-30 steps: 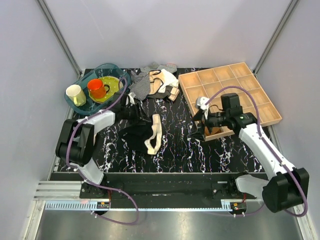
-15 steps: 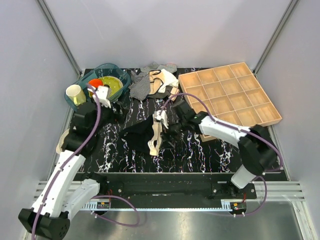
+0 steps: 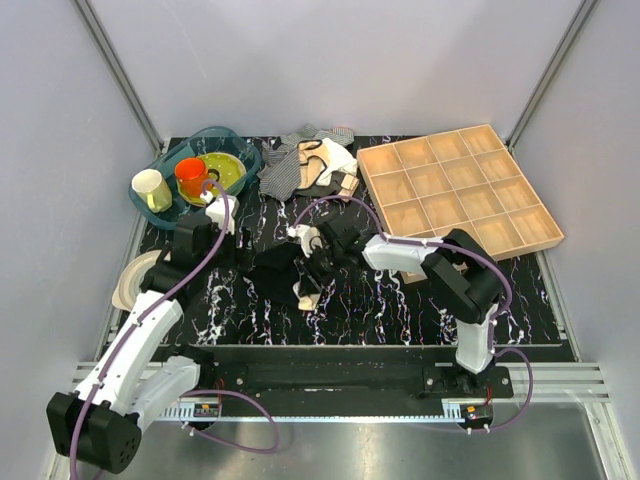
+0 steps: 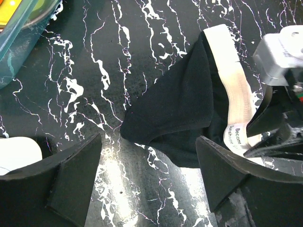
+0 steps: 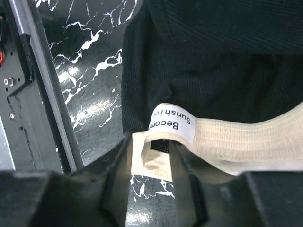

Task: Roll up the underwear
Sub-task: Flatten out the underwear at the center of the board.

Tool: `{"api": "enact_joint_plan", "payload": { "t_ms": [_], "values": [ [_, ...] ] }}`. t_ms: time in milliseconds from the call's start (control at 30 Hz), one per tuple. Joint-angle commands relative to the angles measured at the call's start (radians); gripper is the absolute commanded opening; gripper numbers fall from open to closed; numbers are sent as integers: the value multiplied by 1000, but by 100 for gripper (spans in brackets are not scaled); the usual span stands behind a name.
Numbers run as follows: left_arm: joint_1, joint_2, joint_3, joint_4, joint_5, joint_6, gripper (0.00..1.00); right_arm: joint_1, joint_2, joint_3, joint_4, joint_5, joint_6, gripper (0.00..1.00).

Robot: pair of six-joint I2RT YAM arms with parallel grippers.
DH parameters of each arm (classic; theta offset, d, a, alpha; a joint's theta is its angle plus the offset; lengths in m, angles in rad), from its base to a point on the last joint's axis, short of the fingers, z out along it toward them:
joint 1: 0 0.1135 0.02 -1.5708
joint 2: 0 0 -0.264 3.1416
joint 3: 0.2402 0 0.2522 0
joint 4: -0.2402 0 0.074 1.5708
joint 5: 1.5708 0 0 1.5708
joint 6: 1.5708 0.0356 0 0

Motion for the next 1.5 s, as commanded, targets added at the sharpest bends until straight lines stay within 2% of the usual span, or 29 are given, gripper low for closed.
{"api": "enact_joint_plan", "payload": {
  "t_ms": [0,33,133,267,367,467,733,900,1033,1067,1133,1167,1200,1233,1400,1467],
  "values": [
    [5,-7,26,42,48,27,84,17,12,55,14,72,42,32],
    [5,-6,23,46,69,31,84,17,3,51,-1,87,33,19],
    [5,7,0,74,185,50,84,16,-66,34,-84,124,-41,4],
    [-9,69,-6,103,303,108,84,-3,-171,14,-259,143,-223,1],
    [-85,157,20,83,282,145,84,-44,-180,-4,-352,86,-286,0],
    [-165,238,50,74,254,163,84,-101,-172,-15,-385,-15,-306,0],
    [-291,416,129,66,260,153,85,-167,-146,23,-461,-92,-331,0],
    [-325,441,124,74,242,126,85,-179,-123,40,-478,-98,-339,0],
    [-328,503,142,46,207,114,78,-184,-119,48,-492,-109,-340,0],
    [-328,517,149,37,190,107,75,-184,-117,48,-492,-107,-340,0],
    [-326,556,175,7,132,93,53,-187,-123,49,-494,-106,-340,0],
    [-322,567,184,-6,115,85,36,-190,-123,49,-494,-104,-340,0],
    [-298,574,192,-16,78,73,6,-190,-123,49,-498,-104,-342,0],
    [-276,579,198,-39,63,59,0,-194,-125,49,-501,-101,-345,0],
    [-53,541,202,-20,49,-4,0,-204,-129,52,-518,-89,-353,0],
    [-3,545,205,-1,70,-16,0,-205,-128,54,-523,-83,-354,0]
  ]
}}
